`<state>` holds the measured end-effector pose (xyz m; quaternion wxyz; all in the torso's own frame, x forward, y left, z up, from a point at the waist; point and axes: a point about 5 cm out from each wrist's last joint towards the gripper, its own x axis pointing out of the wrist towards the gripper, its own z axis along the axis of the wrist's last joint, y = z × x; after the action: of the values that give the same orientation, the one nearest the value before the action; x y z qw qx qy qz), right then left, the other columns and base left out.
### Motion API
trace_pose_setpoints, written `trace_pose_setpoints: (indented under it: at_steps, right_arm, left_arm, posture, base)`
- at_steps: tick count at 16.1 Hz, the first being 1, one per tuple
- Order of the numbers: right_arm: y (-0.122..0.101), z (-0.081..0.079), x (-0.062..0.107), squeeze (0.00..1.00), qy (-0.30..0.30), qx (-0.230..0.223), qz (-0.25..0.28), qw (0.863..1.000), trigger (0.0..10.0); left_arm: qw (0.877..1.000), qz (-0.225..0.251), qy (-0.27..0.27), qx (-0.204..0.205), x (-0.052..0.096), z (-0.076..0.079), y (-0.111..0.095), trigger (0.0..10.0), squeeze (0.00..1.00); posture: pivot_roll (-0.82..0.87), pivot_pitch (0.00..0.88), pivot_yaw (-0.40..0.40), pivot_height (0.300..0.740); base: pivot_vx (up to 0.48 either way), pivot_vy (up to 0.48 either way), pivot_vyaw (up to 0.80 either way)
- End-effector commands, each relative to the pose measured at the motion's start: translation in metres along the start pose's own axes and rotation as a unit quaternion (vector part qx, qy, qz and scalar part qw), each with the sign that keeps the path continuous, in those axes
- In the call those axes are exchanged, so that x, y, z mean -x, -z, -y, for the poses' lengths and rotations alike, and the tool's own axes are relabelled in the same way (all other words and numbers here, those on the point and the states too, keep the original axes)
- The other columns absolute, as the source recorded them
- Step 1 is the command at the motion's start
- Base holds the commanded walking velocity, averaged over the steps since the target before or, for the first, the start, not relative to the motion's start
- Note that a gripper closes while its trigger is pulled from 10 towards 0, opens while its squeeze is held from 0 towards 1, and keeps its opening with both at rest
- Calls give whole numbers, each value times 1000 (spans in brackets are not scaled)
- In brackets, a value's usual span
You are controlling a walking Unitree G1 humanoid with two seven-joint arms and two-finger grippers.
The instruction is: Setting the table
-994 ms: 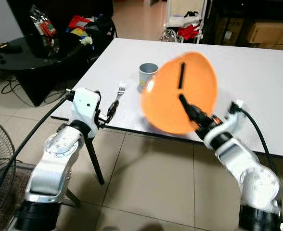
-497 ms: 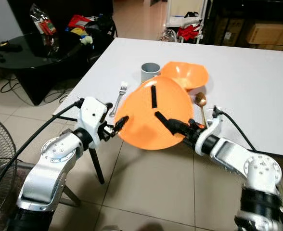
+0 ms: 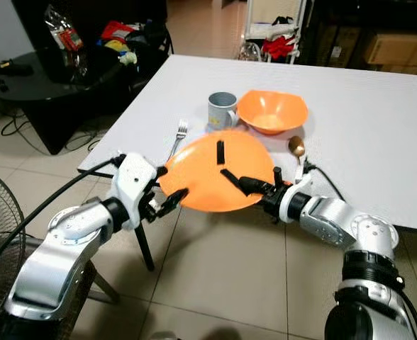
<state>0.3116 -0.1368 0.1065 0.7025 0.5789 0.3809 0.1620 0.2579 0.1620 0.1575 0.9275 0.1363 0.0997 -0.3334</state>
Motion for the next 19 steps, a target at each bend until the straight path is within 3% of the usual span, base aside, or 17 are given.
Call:
trace_pose_setpoints:
  at_steps: [1,5,10,14,15,17,19]
  right_arm:
    - [-10,-8,-1,0,-1,5,19,1000,10000]
    - [-25,-6,-8,0,39,6,58,998,10000]
    - [-45,-7,-17,0,37,-20,106,994,10000]
    - [-48,-4,-23,0,35,-24,134,990,10000]
    - [-47,-4,-26,451,34,-15,141,989,10000]
    - [-47,-6,-31,839,38,1,153,988,10000]
    - [-53,-9,-32,1000,44,25,180,982,10000]
  left_arm:
    - [1000,-4,2,-8,2,0,-2,10000,0]
    - [1000,-7,-2,-7,2,-1,-2,10000,0]
    - [1000,-19,3,-4,5,1,1,10000,0]
    - [1000,-23,1,-2,7,2,2,10000,0]
    - [1000,-24,0,-2,8,2,3,10000,0]
    - [1000,-26,0,-3,8,2,3,10000,0]
    - [1000,-26,-2,-5,8,1,3,10000,0]
  posture:
    - [140,0,44,740]
    - [140,0,48,740]
    - [147,0,51,740]
    - [154,0,51,740]
    - [153,0,53,740]
    - [155,0,55,740]
    - [159,0,50,740]
  base:
    - [0,0,0]
    - [0,0,0]
    - [0,0,0]
    - [0,0,0]
    - [0,0,0]
    - [0,0,0]
    - [0,0,0]
